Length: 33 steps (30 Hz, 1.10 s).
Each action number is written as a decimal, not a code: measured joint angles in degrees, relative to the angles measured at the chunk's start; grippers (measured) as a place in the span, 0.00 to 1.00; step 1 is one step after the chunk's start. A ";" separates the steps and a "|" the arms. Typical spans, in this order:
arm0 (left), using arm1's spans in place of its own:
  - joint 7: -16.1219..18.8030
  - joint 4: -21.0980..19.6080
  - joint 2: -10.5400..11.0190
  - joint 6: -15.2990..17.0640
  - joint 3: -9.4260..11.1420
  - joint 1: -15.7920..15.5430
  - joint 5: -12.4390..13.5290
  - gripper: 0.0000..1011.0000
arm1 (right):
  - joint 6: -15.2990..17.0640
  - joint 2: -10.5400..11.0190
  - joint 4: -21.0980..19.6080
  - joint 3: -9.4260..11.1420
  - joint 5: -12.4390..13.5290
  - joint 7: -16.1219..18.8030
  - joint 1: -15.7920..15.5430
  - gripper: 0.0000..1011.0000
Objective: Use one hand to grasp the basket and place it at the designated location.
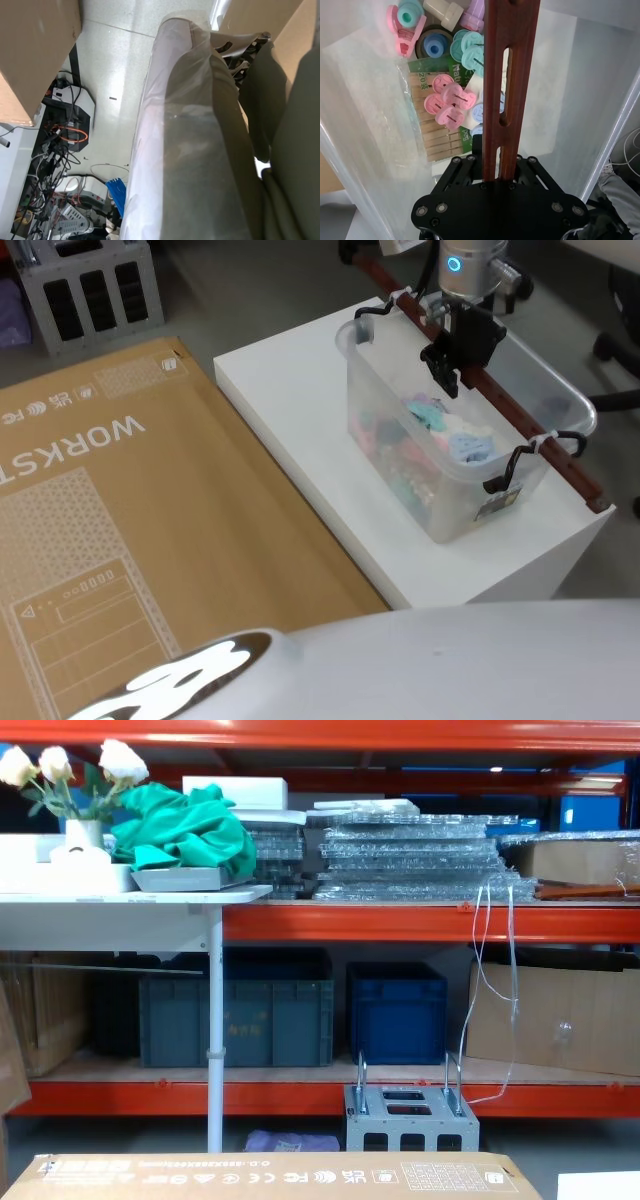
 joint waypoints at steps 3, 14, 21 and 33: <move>0.00 0.00 0.00 0.00 0.00 0.00 0.00 0.00 | -0.14 -0.03 0.15 -0.10 0.02 0.11 0.10 0.29; 0.00 0.00 0.00 0.00 0.00 0.00 0.00 0.00 | -0.49 -0.50 0.63 -0.70 -0.17 0.63 0.64 0.63; 0.00 0.00 0.00 0.00 0.00 0.00 0.00 0.00 | -0.43 -1.59 0.74 -0.99 -0.60 0.69 1.65 0.86; 0.00 -0.01 0.00 0.00 0.00 0.00 0.00 0.00 | 0.10 -2.41 0.48 -1.17 -1.58 0.69 3.77 0.99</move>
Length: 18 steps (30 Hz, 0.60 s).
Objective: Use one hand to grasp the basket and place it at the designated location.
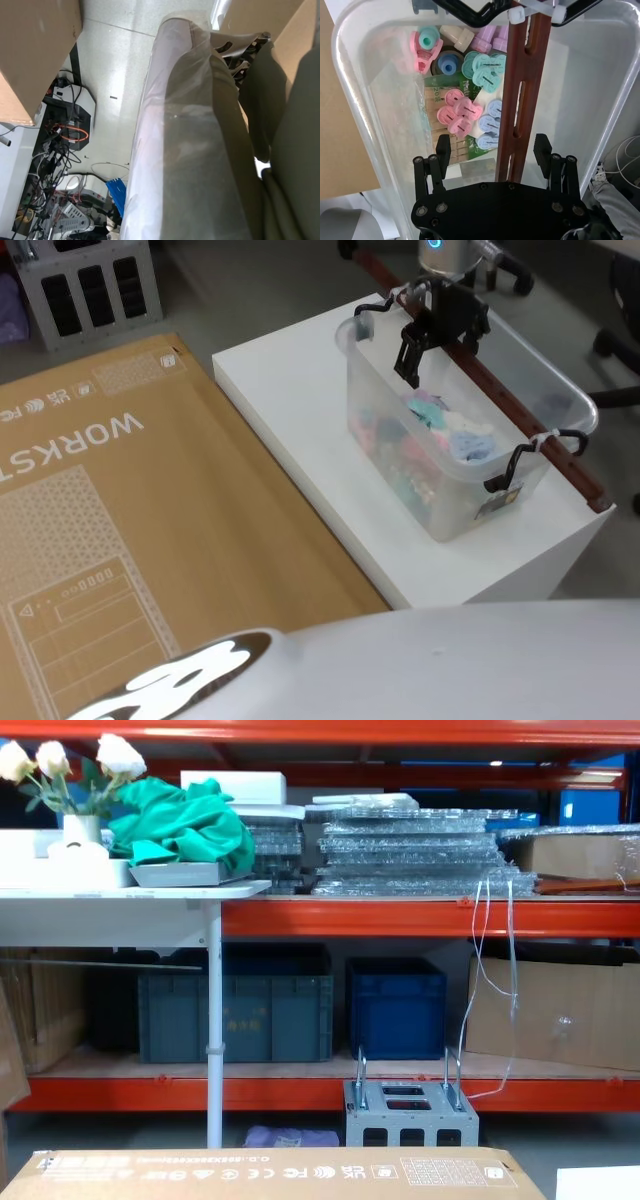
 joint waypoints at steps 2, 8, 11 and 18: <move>0.00 0.00 0.00 0.00 0.00 0.00 0.00 0.00 | 0.33 0.01 -0.09 -0.03 -0.09 0.00 0.12 0.99; 0.00 0.00 0.00 0.00 0.00 0.00 0.00 0.00 | 1.23 0.31 -0.90 0.06 -0.31 0.07 0.67 0.99; 0.00 0.01 0.00 0.00 0.00 0.00 0.00 0.00 | 1.58 0.47 -1.28 0.26 -0.51 0.13 1.17 0.99; 0.00 0.01 0.00 0.00 0.00 0.00 0.00 0.00 | 2.29 0.80 -2.17 1.01 -1.44 0.22 2.82 0.99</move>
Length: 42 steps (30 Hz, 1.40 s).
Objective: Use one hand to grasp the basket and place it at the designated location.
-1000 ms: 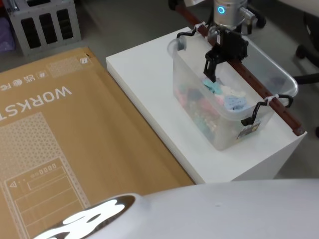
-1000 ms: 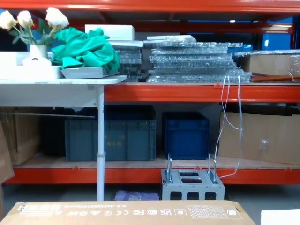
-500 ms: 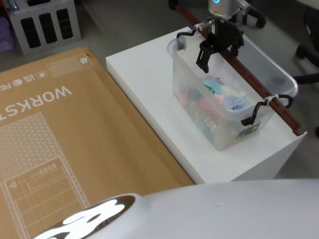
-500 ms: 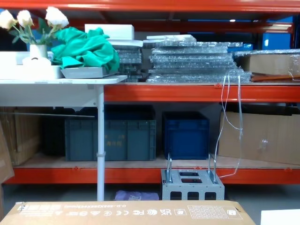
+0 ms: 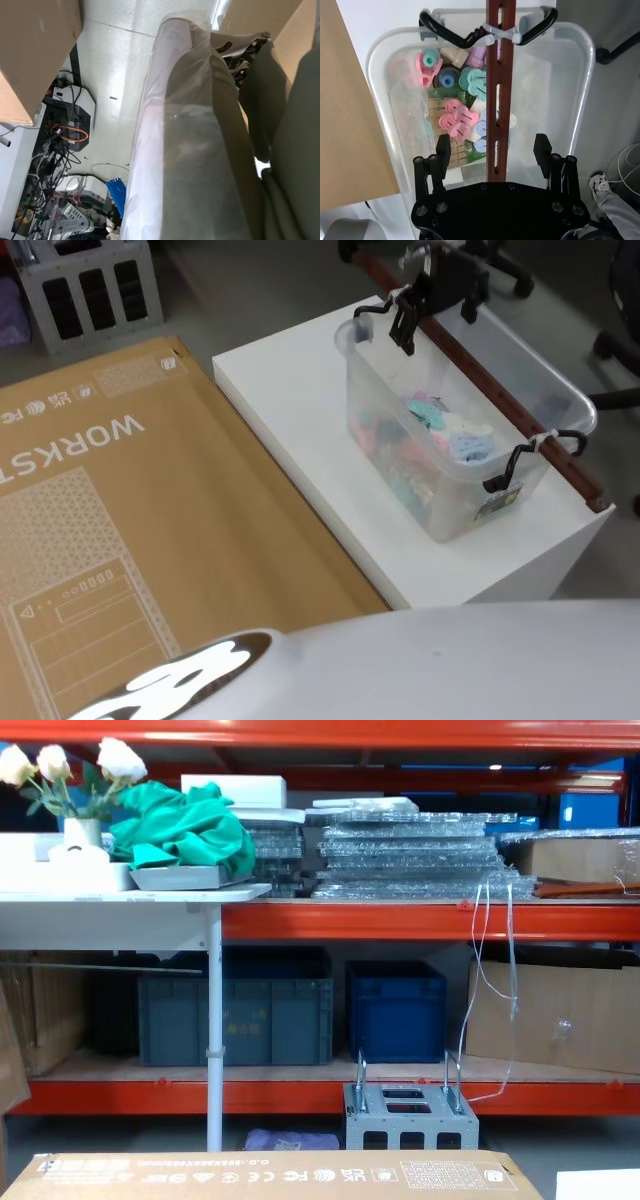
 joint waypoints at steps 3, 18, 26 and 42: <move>0.00 0.00 0.00 0.00 0.00 0.00 0.00 0.00 | 0.21 0.00 -0.04 0.11 -0.24 0.07 0.38 0.99; 0.00 0.00 0.00 0.00 0.00 0.00 0.00 0.00 | 0.69 0.57 -0.63 1.33 -1.46 0.87 2.81 0.99; 0.00 0.00 0.00 0.00 0.00 0.00 0.00 0.00 | 0.17 0.47 -0.49 1.88 -2.25 1.36 4.45 0.99; 0.00 0.00 0.00 0.00 0.00 0.00 0.00 0.00 | -0.11 1.46 -4.01 2.89 -2.64 3.02 6.57 0.99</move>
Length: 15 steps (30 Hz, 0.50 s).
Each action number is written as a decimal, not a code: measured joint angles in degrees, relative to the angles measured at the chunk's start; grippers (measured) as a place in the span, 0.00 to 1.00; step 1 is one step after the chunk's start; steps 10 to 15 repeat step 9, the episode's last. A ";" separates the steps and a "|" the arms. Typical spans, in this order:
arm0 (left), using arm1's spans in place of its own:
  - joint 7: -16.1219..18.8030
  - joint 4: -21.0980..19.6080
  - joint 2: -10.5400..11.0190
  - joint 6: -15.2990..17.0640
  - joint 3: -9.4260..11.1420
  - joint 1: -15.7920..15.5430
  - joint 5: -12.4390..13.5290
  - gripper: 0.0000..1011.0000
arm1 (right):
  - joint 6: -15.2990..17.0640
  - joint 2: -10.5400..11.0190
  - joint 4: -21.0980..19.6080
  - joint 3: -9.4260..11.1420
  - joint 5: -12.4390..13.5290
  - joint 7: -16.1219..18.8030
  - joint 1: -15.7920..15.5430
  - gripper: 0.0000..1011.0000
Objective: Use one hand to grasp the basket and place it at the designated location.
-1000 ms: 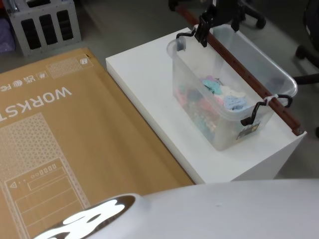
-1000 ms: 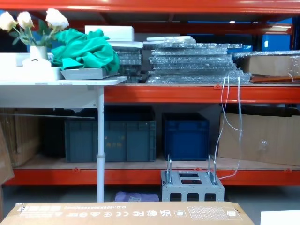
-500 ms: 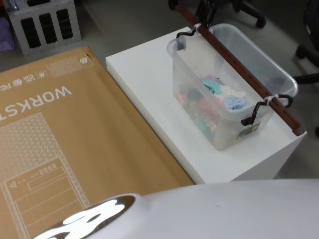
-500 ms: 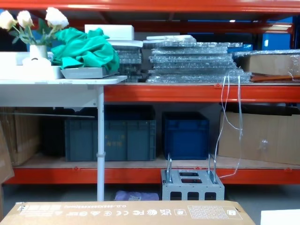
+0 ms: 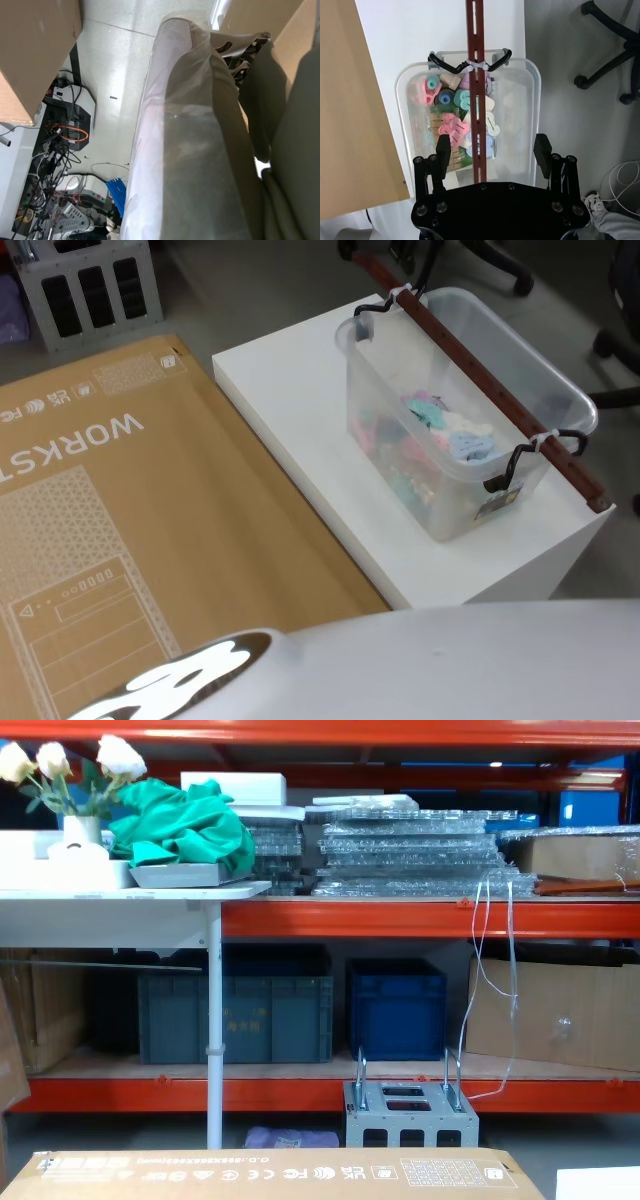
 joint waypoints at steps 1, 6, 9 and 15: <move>0.00 0.00 0.00 0.00 0.00 0.00 0.00 0.00 | 0.13 0.09 -0.35 0.02 0.03 0.11 0.00 0.99; 0.00 0.01 0.00 0.00 0.00 0.00 0.00 0.00 | 1.45 1.25 -3.22 0.31 0.33 0.77 -0.27 0.99; 0.00 -0.01 0.00 0.00 0.00 0.00 0.00 0.00 | 1.95 1.69 -4.20 0.45 0.51 1.03 -0.39 0.99; 0.00 -0.01 0.00 0.00 0.00 0.00 0.00 0.00 | 1.95 1.69 -4.20 0.45 0.51 1.03 -0.39 0.99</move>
